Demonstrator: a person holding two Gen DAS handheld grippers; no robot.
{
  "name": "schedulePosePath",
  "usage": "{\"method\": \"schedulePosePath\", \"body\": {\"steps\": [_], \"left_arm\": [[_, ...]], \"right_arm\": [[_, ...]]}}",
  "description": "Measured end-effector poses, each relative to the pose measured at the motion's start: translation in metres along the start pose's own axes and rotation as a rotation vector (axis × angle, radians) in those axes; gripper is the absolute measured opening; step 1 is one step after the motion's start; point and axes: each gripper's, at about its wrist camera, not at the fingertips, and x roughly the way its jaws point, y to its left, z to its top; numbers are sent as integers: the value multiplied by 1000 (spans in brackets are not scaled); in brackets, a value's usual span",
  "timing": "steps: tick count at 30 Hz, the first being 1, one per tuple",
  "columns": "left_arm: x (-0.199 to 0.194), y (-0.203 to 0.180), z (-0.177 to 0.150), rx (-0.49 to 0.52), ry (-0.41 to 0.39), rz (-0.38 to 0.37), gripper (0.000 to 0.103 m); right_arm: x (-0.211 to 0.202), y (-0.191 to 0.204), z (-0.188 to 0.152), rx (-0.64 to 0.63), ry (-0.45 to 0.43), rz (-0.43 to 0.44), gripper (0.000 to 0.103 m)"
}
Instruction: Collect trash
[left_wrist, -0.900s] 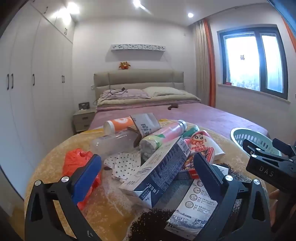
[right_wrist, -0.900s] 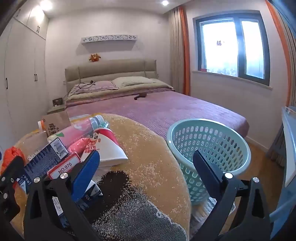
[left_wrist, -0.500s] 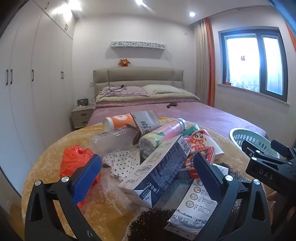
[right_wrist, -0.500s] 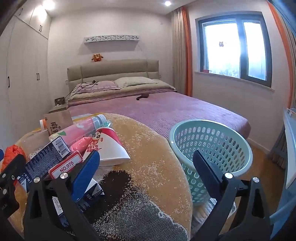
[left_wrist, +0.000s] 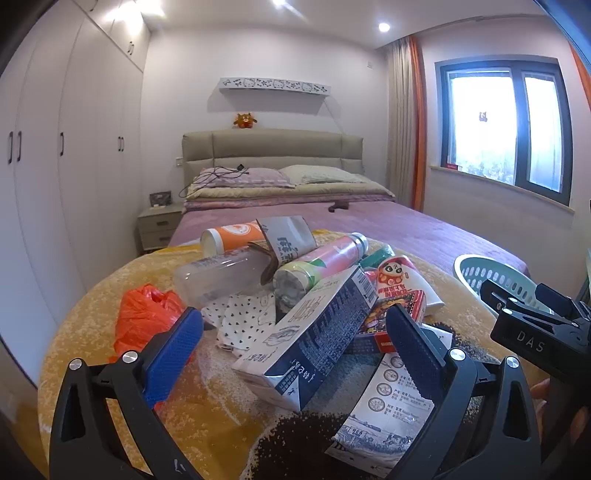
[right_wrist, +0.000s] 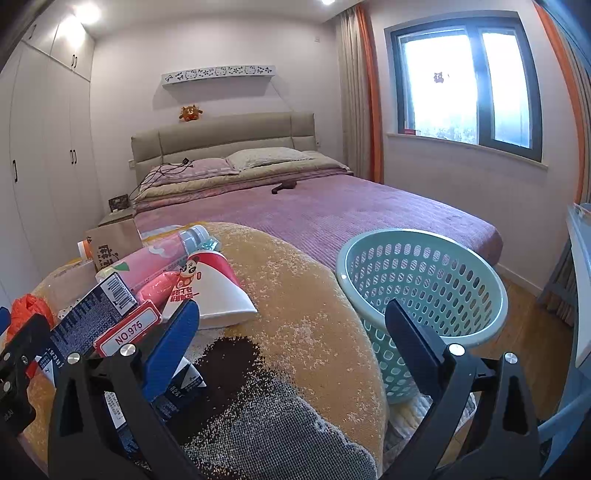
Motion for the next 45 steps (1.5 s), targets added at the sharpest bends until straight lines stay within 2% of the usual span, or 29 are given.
{"method": "schedulePosePath", "body": {"steps": [45], "left_arm": [[5, -3, -1, -14, 15, -19, 96]], "right_arm": [[-2, 4, 1, -22, -1, -10, 95]]}}
